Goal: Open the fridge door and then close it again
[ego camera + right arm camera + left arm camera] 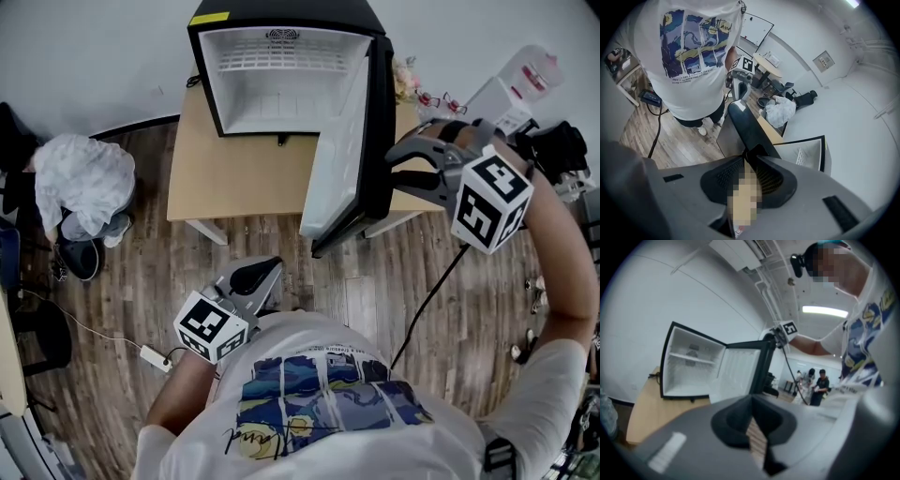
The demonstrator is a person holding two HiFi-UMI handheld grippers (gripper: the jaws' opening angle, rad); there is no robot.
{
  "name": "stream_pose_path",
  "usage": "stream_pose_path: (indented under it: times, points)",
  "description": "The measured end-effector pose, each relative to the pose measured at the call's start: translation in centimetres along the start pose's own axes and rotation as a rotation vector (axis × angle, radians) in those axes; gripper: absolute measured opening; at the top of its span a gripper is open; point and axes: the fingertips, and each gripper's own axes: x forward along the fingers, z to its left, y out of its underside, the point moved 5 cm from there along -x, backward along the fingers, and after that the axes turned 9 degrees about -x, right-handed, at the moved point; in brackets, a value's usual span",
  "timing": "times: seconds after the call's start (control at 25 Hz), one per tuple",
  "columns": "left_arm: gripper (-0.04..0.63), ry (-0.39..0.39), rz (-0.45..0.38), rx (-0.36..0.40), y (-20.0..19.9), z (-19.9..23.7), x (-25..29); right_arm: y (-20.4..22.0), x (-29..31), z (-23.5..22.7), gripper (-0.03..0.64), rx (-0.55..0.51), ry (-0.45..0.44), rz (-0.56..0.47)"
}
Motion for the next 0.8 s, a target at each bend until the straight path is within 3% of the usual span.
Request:
stream_pose_path:
  times: [0.8]
  points:
    - [0.009, 0.014, -0.024, -0.01, -3.2, 8.5, -3.6, -3.6, 5.2, -8.8, 0.044, -0.019, -0.06, -0.004]
